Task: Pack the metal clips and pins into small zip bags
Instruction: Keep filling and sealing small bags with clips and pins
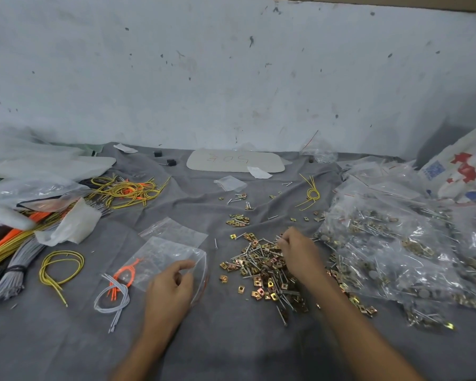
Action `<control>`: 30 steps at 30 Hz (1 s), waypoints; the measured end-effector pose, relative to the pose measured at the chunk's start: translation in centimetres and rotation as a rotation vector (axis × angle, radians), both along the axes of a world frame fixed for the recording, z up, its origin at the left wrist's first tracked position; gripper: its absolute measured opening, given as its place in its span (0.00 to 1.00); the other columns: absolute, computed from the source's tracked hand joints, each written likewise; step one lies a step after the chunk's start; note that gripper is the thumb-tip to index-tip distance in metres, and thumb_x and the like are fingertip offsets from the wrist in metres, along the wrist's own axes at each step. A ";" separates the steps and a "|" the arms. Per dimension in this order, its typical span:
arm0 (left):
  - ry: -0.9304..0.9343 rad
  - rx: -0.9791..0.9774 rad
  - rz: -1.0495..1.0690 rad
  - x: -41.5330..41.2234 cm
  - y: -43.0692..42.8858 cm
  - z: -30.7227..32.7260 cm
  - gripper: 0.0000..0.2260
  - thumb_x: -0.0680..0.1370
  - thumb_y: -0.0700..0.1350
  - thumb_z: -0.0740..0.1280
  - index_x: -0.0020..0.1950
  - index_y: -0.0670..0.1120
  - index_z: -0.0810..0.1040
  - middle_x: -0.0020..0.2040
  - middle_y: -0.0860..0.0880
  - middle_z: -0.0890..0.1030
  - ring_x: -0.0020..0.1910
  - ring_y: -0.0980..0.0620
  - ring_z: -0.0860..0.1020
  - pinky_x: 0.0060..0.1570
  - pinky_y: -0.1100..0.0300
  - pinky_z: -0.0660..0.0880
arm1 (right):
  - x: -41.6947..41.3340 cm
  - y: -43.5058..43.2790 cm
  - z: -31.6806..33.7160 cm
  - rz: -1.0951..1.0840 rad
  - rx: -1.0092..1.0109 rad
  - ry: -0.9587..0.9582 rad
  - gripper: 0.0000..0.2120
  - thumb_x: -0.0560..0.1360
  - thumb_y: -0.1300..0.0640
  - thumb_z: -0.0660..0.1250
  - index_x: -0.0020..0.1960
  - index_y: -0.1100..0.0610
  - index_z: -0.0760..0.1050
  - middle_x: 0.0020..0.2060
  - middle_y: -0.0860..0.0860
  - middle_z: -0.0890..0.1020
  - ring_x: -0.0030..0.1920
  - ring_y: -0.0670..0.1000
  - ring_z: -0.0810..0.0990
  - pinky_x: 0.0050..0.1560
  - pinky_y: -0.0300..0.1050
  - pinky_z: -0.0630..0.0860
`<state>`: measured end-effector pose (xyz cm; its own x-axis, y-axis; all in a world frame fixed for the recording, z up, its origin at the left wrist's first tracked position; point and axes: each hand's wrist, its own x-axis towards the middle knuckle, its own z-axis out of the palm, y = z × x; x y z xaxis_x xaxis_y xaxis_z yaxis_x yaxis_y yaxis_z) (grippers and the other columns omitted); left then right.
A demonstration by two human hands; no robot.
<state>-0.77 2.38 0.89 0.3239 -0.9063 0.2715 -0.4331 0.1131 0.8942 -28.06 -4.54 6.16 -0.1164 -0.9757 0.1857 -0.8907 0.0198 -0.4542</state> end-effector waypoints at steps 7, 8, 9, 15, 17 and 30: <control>-0.009 0.000 0.000 0.0 0.0 0.0 0.13 0.71 0.50 0.63 0.51 0.53 0.84 0.26 0.53 0.72 0.26 0.56 0.69 0.32 0.54 0.69 | 1.3 1.2 0.3 0.077 -0.072 -0.226 0.04 0.80 0.55 0.67 0.50 0.50 0.80 0.41 0.42 0.80 0.40 0.42 0.76 0.37 0.38 0.68; -0.011 0.000 -0.002 0.0 0.0 0.0 0.12 0.72 0.49 0.64 0.51 0.53 0.84 0.26 0.53 0.72 0.26 0.56 0.69 0.32 0.54 0.69 | 1.6 1.4 0.2 0.088 -0.079 -0.234 0.05 0.80 0.54 0.67 0.51 0.51 0.82 0.42 0.43 0.80 0.42 0.43 0.76 0.38 0.38 0.68; -0.013 -0.002 -0.005 -0.1 0.1 -0.1 0.11 0.73 0.48 0.64 0.51 0.53 0.84 0.26 0.53 0.71 0.26 0.56 0.69 0.32 0.54 0.69 | 1.9 1.7 0.1 0.093 -0.083 -0.243 0.06 0.80 0.54 0.66 0.52 0.51 0.82 0.43 0.44 0.81 0.43 0.44 0.77 0.38 0.38 0.67; -0.026 -0.003 -0.010 0.0 0.0 0.0 0.12 0.72 0.48 0.64 0.51 0.53 0.84 0.26 0.52 0.72 0.26 0.56 0.69 0.32 0.54 0.70 | 3.3 2.3 -0.7 0.062 -0.103 -0.250 0.11 0.82 0.53 0.62 0.57 0.55 0.82 0.48 0.52 0.82 0.50 0.51 0.78 0.47 0.44 0.71; -0.041 -0.007 -0.009 0.1 -0.1 -0.1 0.09 0.76 0.43 0.67 0.51 0.52 0.84 0.26 0.53 0.71 0.26 0.56 0.69 0.31 0.55 0.69 | 3.3 2.3 -0.6 0.040 -0.093 -0.232 0.13 0.83 0.54 0.61 0.62 0.54 0.80 0.56 0.56 0.80 0.58 0.55 0.77 0.58 0.49 0.74; -0.062 0.019 0.008 -0.1 0.2 0.3 0.09 0.76 0.42 0.67 0.52 0.51 0.84 0.27 0.47 0.73 0.28 0.53 0.71 0.35 0.52 0.72 | 7.5 5.4 0.0 0.318 0.147 -0.428 0.16 0.77 0.49 0.68 0.32 0.54 0.74 0.25 0.46 0.71 0.29 0.44 0.68 0.33 0.43 0.65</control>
